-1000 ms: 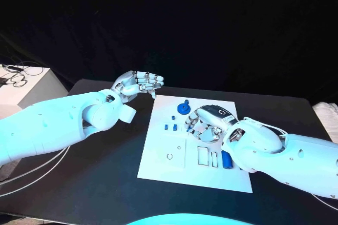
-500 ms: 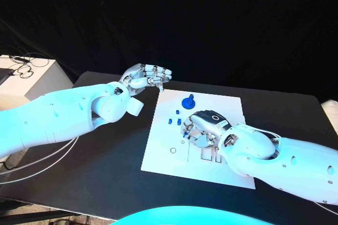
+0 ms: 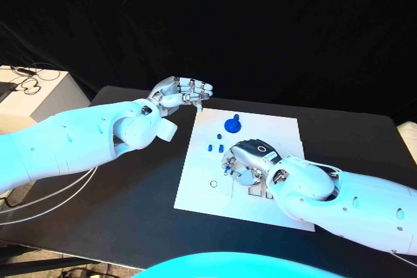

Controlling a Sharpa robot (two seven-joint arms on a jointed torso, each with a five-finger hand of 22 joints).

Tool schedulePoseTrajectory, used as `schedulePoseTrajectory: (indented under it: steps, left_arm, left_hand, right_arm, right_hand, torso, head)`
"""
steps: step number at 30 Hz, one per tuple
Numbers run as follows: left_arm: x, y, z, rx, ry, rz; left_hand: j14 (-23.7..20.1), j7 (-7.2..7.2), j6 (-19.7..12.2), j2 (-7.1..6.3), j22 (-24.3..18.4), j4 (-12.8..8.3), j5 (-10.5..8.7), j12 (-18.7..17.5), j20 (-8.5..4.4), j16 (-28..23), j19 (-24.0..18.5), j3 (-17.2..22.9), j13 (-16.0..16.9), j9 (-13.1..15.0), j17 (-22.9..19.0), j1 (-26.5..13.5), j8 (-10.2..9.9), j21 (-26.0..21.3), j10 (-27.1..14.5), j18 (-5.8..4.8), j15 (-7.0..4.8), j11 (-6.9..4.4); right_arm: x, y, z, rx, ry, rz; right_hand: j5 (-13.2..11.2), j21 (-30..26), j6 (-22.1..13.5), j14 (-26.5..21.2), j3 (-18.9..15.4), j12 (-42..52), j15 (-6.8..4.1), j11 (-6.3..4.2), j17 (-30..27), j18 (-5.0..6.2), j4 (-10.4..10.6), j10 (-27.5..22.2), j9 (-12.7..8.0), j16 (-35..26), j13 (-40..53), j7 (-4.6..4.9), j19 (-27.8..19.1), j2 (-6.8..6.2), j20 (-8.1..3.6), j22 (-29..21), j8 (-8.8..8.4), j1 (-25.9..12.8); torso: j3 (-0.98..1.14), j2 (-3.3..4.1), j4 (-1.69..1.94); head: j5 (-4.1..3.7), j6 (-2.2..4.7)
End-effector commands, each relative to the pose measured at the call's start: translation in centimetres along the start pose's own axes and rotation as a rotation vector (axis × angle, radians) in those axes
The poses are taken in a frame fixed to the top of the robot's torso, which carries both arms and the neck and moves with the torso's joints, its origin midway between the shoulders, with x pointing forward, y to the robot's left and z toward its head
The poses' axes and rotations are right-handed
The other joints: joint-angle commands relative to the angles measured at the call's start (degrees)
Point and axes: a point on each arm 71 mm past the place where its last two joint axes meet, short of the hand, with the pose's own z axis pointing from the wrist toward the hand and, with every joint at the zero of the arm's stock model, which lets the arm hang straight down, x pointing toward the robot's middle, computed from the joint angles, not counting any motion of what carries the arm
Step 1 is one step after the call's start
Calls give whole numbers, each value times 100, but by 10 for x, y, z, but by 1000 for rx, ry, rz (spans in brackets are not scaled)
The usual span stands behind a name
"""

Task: Assemble the parts on the task board

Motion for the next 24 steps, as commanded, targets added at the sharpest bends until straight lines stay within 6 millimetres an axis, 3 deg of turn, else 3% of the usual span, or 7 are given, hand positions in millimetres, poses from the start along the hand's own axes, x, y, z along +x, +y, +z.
schedulePoseTrajectory:
  steps: [1,24]
  left_arm:
    - [2,-1,1,11,16,-12]
    - [2,-1,0,9,16,-12]
  left_hand:
    - [-9,-14,-14,3,5,-44,28,39,2,-38,28,2,-5,1,-5,37,-3,35,-41,38,24,-11]
    - [-7,-13,-14,5,9,-36,26,43,3,-42,23,-2,-9,2,-7,23,1,40,-44,37,27,-9]
  right_arm:
    - [2,1,0,-4,9,-44]
    - [12,0,3,10,27,-61]
  right_hand:
    - [35,-13,-21,222,37,12,-26,-243,-11,-77,-13,279,7,19,107,11,-4,56,-5,-3,6,-15]
    - [57,-12,-27,222,46,4,-24,-241,-15,-77,-21,280,16,21,112,13,-4,57,-4,0,8,-17]
  torso:
    - [1,-4,0]
    - [2,-4,-1]
  head:
    - [3,-20]
    - [19,-39]
